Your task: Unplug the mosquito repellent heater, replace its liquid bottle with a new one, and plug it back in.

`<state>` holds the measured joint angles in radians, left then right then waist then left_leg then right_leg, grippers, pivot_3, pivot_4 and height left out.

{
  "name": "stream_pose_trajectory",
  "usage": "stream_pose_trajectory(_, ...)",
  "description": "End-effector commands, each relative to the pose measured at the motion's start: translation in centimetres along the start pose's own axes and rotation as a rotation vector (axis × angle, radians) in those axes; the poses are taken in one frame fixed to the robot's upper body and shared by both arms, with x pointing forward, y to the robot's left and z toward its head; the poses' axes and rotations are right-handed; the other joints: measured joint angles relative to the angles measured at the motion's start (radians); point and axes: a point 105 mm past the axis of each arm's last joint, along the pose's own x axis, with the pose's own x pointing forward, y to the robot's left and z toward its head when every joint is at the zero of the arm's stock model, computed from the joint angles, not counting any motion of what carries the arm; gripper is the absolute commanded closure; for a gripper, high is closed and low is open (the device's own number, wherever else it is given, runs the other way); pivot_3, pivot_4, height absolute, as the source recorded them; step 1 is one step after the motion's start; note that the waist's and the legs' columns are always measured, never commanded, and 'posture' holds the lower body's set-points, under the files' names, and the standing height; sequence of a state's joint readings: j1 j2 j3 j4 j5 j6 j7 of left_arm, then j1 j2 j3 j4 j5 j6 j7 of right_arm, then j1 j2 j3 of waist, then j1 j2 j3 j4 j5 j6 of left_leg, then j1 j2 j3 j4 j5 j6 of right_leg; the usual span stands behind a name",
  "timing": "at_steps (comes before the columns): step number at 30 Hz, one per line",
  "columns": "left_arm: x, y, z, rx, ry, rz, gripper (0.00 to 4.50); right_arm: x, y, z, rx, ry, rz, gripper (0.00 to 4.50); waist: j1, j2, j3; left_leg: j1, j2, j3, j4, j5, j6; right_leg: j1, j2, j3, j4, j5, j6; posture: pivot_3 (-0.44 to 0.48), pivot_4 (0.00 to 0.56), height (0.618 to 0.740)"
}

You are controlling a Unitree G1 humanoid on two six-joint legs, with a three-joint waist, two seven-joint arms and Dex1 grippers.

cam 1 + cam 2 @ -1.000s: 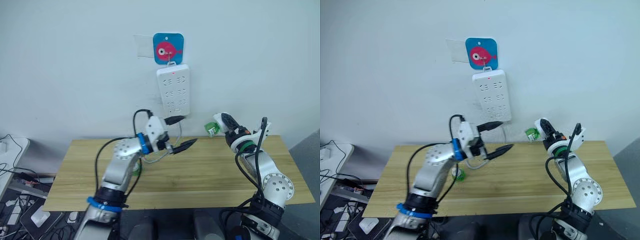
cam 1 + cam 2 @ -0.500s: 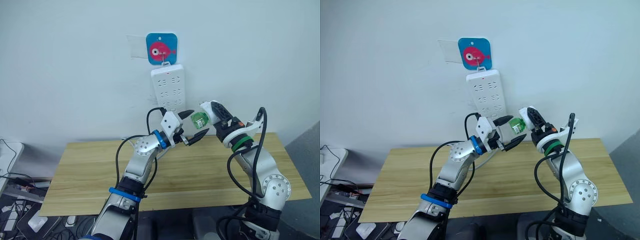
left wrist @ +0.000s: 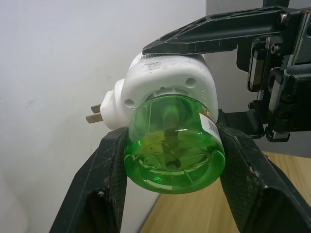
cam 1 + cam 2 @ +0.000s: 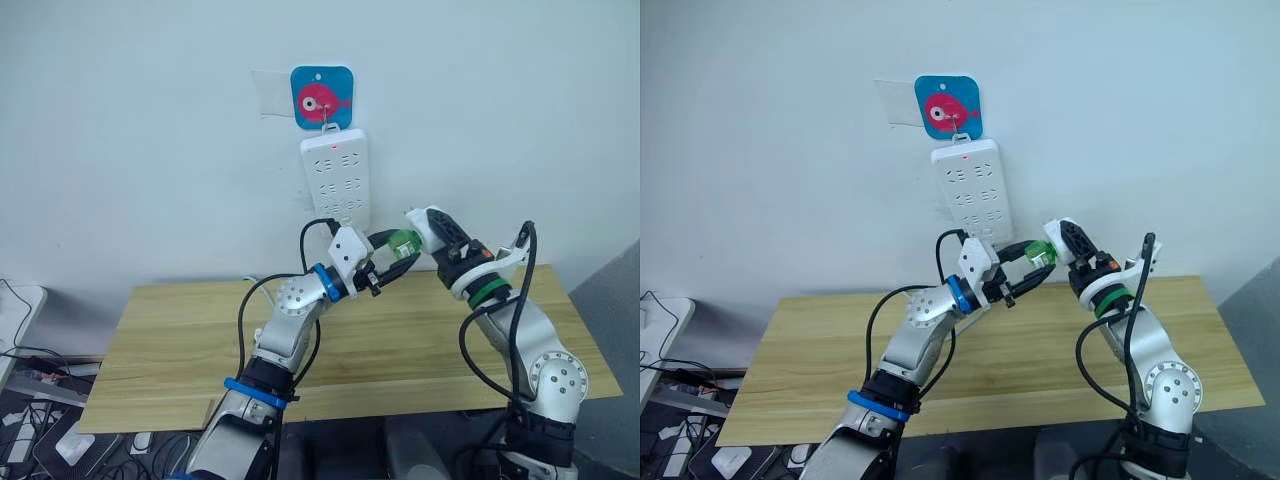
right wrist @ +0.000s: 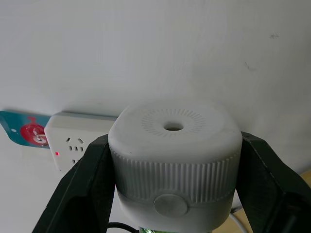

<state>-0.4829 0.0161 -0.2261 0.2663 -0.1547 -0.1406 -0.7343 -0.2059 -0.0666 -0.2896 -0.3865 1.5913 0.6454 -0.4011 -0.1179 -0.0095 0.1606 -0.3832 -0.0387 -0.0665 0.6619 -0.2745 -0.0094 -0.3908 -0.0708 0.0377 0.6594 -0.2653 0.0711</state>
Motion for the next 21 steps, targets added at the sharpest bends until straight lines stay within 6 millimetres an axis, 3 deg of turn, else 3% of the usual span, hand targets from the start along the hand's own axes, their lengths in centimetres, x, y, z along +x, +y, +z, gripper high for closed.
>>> stream_pose_trajectory(1, 0.3, 0.1, 2.4, 0.079, -0.073, -0.012, 2.23, -0.5, 0.7, -0.7, -0.051, 0.084, 0.050, 0.79, 0.000, 0.000, 0.000, 0.000, 0.000, 0.000, 0.000, 0.000, 0.000, 0.000, 0.000, 0.000, 0.000, 0.000, 0.000, -0.206, 0.147, 0.740)
stream_pose_trajectory(3, -0.1, 0.0, 2.4, 0.112, -0.060, -0.057, 2.23, -0.7, 0.1, -0.9, -0.095, 0.162, 0.043, 0.12, 0.000, 0.000, 0.000, 0.000, 0.000, 0.000, 0.000, 0.000, 0.000, 0.000, 0.000, 0.000, 0.000, 0.000, 0.000, -0.210, 0.150, 0.740)
stream_pose_trajectory(4, -0.4, 0.0, 2.3, 0.130, -0.050, -0.085, 2.23, -0.7, -0.3, -0.9, -0.116, 0.204, 0.036, 0.03, -0.001, 0.000, 0.000, 0.000, 0.000, 0.000, 0.000, 0.000, 0.000, 0.000, 0.000, 0.000, 0.000, 0.000, 0.000, -0.213, 0.150, 0.740)
stream_pose_trajectory(13, -4.0, -0.9, 0.8, 0.220, 0.036, -0.299, 2.23, -1.3, -1.6, 1.4, -0.176, 0.698, 0.074, 0.03, -0.002, -0.001, 0.002, 0.000, 0.000, 0.003, 0.000, -0.002, 0.003, 0.001, 0.000, 0.001, -0.003, 0.000, 0.000, -0.184, 0.164, 0.740)
stream_pose_trajectory(21, -4.2, -2.7, 0.2, 0.302, 0.039, -0.352, 2.23, -2.1, -1.9, 0.0, -0.119, 0.962, 0.074, 0.03, 0.019, -0.002, 0.003, -0.001, 0.002, 0.004, 0.001, -0.003, 0.006, 0.001, 0.000, 0.001, -0.005, 0.000, 0.000, -0.122, 0.168, 0.740)
